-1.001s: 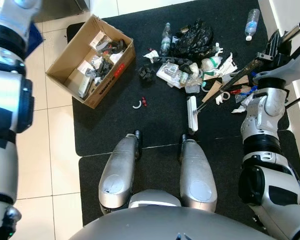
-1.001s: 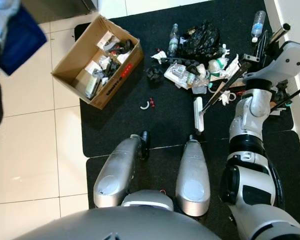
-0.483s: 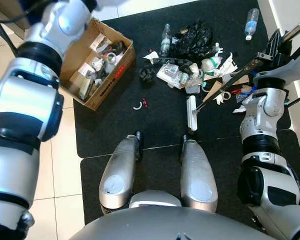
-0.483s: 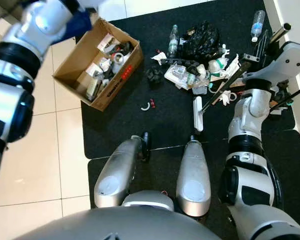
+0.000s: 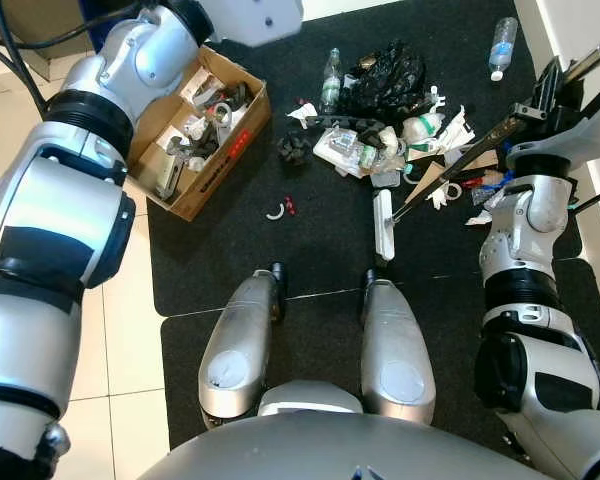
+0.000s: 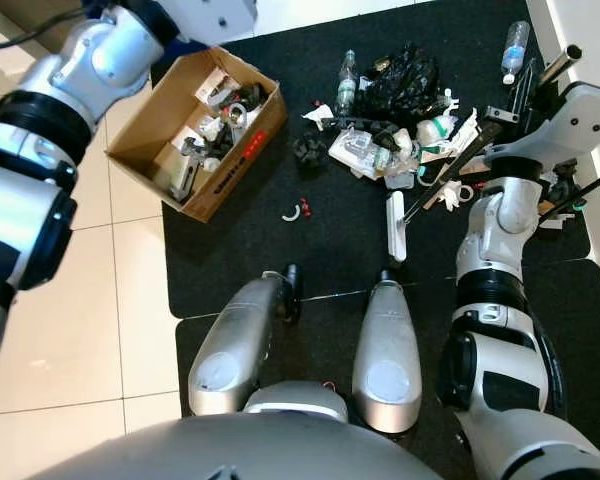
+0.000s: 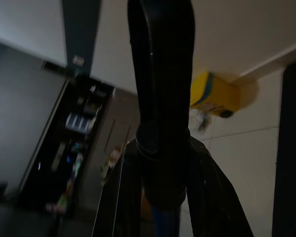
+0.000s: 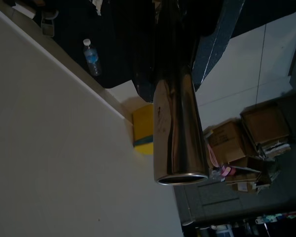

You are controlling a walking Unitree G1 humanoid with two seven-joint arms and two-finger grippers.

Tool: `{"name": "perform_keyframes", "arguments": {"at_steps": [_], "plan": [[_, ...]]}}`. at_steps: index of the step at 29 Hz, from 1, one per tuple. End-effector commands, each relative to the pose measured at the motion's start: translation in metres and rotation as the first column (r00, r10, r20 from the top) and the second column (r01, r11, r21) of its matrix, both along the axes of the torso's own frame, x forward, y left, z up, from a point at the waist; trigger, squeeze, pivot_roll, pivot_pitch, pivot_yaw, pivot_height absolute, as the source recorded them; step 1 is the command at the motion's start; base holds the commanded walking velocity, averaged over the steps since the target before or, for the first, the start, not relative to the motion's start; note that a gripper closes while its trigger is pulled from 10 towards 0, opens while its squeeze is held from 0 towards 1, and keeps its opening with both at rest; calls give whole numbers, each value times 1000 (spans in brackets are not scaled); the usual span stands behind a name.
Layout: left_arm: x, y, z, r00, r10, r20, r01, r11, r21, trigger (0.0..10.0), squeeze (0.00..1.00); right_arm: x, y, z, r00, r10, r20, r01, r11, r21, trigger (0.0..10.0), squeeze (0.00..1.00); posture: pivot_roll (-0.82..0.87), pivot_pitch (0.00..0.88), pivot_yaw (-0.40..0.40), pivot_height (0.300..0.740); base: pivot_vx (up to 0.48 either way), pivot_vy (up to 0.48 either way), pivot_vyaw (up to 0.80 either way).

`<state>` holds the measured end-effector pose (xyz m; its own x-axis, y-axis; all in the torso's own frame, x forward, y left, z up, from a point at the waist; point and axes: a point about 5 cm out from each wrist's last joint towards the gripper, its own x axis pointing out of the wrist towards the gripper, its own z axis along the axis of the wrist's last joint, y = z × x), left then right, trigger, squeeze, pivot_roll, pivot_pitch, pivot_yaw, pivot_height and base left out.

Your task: Sweep floor

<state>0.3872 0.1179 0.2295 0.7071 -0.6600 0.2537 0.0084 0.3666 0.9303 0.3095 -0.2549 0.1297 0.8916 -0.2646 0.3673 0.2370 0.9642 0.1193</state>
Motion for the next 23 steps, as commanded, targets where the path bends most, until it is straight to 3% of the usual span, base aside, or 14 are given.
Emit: {"name": "perform_keyframes", "arguments": {"at_steps": [1, 2, 3, 5, 8, 9, 13, 16, 18, 20, 21, 22, 23], "plan": [[1, 15, 11, 997, 34, 70, -35, 999, 13, 10000, 0, 0, 3, 2, 1000, 5, 24, -5, 1000, -5, 10000, 0, 36, 180, 159, 740, 0, 0, 0], [1, 15, 11, 997, 34, 70, -35, 999, 13, 10000, 0, 0, 3, 2, 1000, 5, 24, -5, 1000, -5, 10000, 0, 36, 180, 159, 740, 0, 0, 0], [-3, 8, -1, 997, -9, 79, 0, 994, 109, 10000, 0, 0, 2, 2, 1000, 4, 21, -4, 1000, -2, 10000, 0, 61, 173, 150, 740, 0, 0, 0], [-4, 7, -8, 997, -12, 71, 2, 990, 143, 10000, 0, 1, 3, 2, 1000, 7, 19, -7, 1000, -1, 10000, 0, 45, 177, 152, 740, 0, 0, 0], [-3, 9, -7, 998, 10, 70, -19, 992, 126, 10000, 0, 2, 4, 2, 1000, 9, 19, -9, 1000, -2, 10000, 0, 38, 177, 152, 740, 0, 0, 0], [1, 11, 1, 997, 44, 71, -49, 997, 66, 10000, 0, 2, 4, 3, 1000, 9, 22, -9, 1000, -2, 10000, 0, 48, 175, 148, 740, 0, 0, 0], [3, 12, 6, 997, 71, 43, -70, 997, -15, 10000, 0, 2, 3, 4, 1000, 9, 24, -9, 1000, -2, 10000, 0, 45, 173, 149, 740, 0, 0, 0], [9, 18, 10, 990, 144, -9, -144, 981, -129, 10000, 0, 2, 2, 4, 1000, 7, 24, -6, 1000, -3, 10000, 0, 45, 173, 149, 740, 0, 0, 0], [9, 18, 10, 990, 144, -9, -144, 981, -129, 10000, 0, 2, 2, 4, 1000, 7, 24, -6, 1000, -3, 10000, 0, 45, 173, 149, 740, 0, 0, 0], [16, 30, 32, 974, 222, -46, -225, 921, -319, 10000, 0, 2, 1, 4, 1000, 3, 24, -3, 1000, -4, 10000, 0, 44, 174, 148, 740, 0, 0, 0], [18, 34, 41, 970, 239, -52, -241, 891, -385, 10000, 0, 1, 1, 4, 1000, 2, 23, -2, 1000, -4, 10000, 0, 44, 173, 148, 740, 0, 0, 0], [18, 34, 41, 970, 239, -52, -241, 891, -385, 10000, 0, 1, 1, 4, 1000, 2, 23, -2, 1000, -4, 10000, 0, 44, 173, 148, 740, 0, 0, 0], [20, 38, 54, 965, 255, -62, -254, 846, -469, 10000, 0, 1, 1, 4, 1000, 2, 23, -2, 1000, -4, 10000, 0, 47, 171, 147, 740, 0, 0, 0]]}}
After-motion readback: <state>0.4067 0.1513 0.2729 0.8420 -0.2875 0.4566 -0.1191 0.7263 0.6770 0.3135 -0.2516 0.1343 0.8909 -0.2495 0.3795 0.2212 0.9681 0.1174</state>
